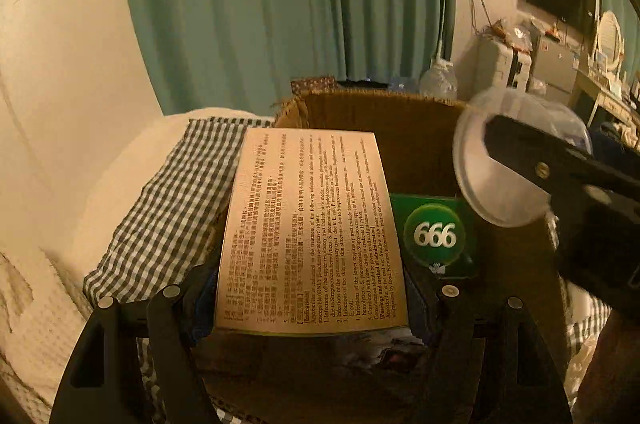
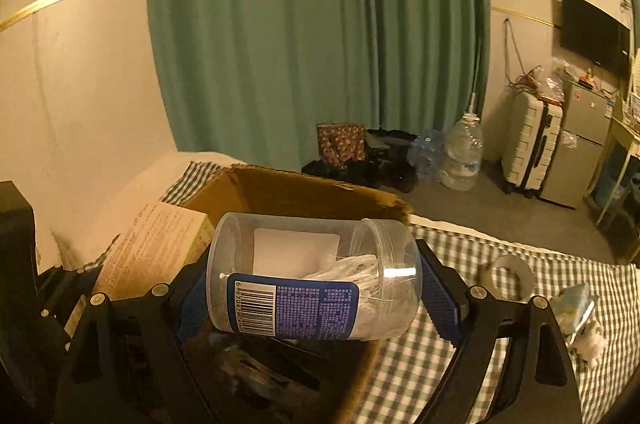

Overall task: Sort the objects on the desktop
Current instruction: 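Carry the leaflet and swab jar over the cardboard box with both grippers, then open both grippers to drop the leaflet and swab jar into the box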

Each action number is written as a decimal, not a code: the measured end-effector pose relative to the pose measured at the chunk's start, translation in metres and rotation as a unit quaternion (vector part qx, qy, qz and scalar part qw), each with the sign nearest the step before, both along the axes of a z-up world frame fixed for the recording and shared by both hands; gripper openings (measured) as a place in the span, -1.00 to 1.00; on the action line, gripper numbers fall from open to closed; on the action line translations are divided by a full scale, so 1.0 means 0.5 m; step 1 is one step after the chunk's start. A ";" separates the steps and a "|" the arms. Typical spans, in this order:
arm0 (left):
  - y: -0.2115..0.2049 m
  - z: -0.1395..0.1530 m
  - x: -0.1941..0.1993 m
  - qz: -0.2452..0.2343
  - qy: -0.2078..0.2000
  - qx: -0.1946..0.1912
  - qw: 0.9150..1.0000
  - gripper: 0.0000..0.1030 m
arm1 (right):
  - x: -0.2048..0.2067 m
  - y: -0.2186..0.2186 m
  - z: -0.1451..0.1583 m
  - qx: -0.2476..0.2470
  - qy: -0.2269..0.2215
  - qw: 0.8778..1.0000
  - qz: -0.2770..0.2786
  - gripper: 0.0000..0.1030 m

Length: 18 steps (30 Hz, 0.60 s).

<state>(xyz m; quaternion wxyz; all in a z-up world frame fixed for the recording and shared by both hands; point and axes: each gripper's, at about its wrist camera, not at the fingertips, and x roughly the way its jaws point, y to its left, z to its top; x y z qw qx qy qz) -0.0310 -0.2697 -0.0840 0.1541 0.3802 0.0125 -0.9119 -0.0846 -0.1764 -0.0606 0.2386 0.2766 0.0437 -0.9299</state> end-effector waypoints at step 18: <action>0.038 0.052 0.012 -0.011 0.040 -0.043 0.998 0.81 | 0.014 0.053 0.048 0.025 0.053 0.997 -0.046 0.84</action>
